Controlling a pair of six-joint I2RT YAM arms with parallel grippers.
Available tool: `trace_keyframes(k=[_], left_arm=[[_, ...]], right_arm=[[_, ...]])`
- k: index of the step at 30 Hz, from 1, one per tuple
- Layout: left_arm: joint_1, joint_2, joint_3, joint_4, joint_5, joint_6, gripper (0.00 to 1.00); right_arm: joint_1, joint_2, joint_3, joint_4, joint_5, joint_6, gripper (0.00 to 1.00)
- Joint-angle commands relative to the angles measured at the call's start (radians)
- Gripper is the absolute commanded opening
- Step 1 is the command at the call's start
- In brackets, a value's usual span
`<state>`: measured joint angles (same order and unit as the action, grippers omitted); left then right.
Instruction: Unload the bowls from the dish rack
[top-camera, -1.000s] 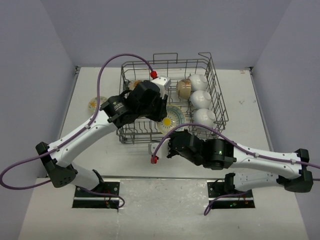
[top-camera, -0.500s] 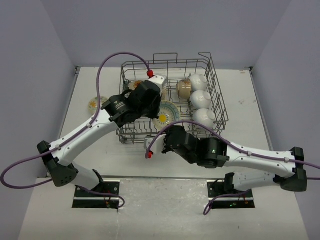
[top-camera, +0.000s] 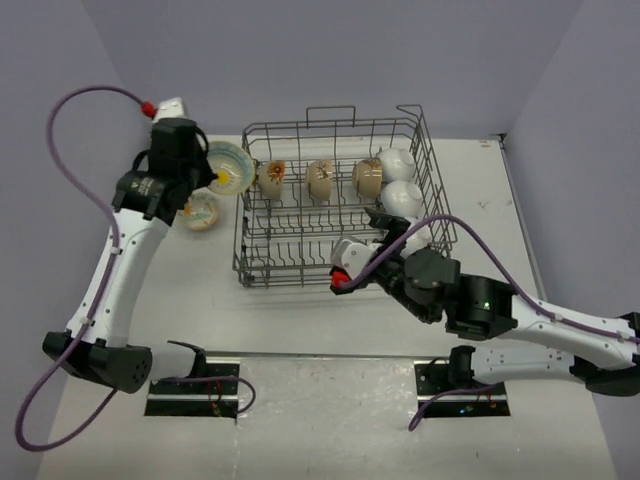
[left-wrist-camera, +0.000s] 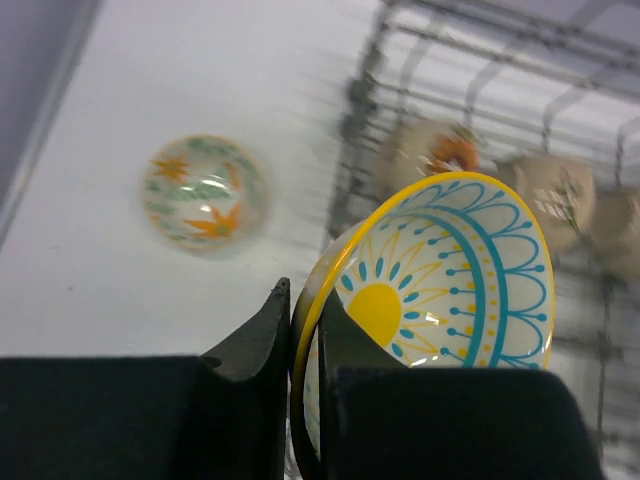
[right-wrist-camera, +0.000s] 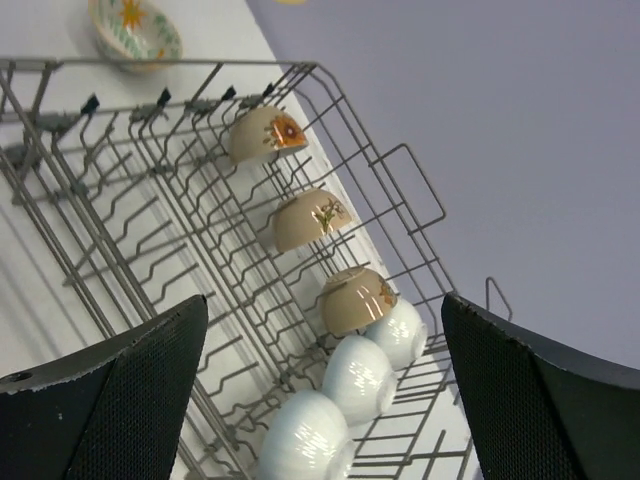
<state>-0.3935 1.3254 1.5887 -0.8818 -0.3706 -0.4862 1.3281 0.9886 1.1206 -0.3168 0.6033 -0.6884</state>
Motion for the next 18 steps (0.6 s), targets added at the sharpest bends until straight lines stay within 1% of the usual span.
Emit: trace_keyframes(k=[1, 3, 4, 5, 7, 8, 9, 10, 11, 15, 18], left_arm=[[0.280, -0.087, 0.013, 0.108, 0.042, -0.017, 0.00], [0.422, -0.077, -0.039, 0.168, 0.175, -0.041, 0.00], [0.543, -0.071, -0.067, 0.193, 0.288, -0.048, 0.00], [0.577, -0.046, -0.114, 0.217, 0.317, -0.054, 0.00], [0.649, -0.014, -0.150, 0.263, 0.361, -0.080, 0.00], [0.665, 0.018, -0.189, 0.285, 0.439, -0.101, 0.00], [0.682, 0.032, -0.215, 0.350, 0.470, -0.113, 0.00], [0.711, 0.061, -0.266, 0.387, 0.561, -0.120, 0.00], [0.722, 0.075, -0.285, 0.415, 0.594, -0.139, 0.00], [0.731, 0.098, -0.384, 0.582, 0.625, -0.150, 0.00], [0.731, 0.124, -0.427, 0.622, 0.607, -0.158, 0.00]], right_arm=[[-0.001, -0.068, 0.062, 0.064, -0.005, 0.160, 0.99], [-0.001, -0.103, 0.064, 0.064, -0.017, 0.244, 0.99], [-0.001, -0.117, 0.059, 0.064, -0.031, 0.275, 0.99], [0.000, -0.132, 0.051, 0.064, -0.046, 0.302, 0.99], [-0.001, -0.180, 0.029, 0.064, -0.097, 0.360, 0.99], [-0.001, -0.194, 0.018, 0.065, -0.111, 0.380, 0.99], [-0.001, -0.218, 0.001, 0.065, -0.125, 0.389, 0.99], [-0.001, -0.229, -0.007, 0.067, -0.147, 0.397, 0.99], [-0.001, -0.241, -0.016, 0.070, -0.158, 0.406, 0.99], [0.000, -0.287, -0.067, 0.071, -0.186, 0.414, 0.99], [-0.001, -0.303, -0.080, 0.059, -0.180, 0.417, 0.99]])
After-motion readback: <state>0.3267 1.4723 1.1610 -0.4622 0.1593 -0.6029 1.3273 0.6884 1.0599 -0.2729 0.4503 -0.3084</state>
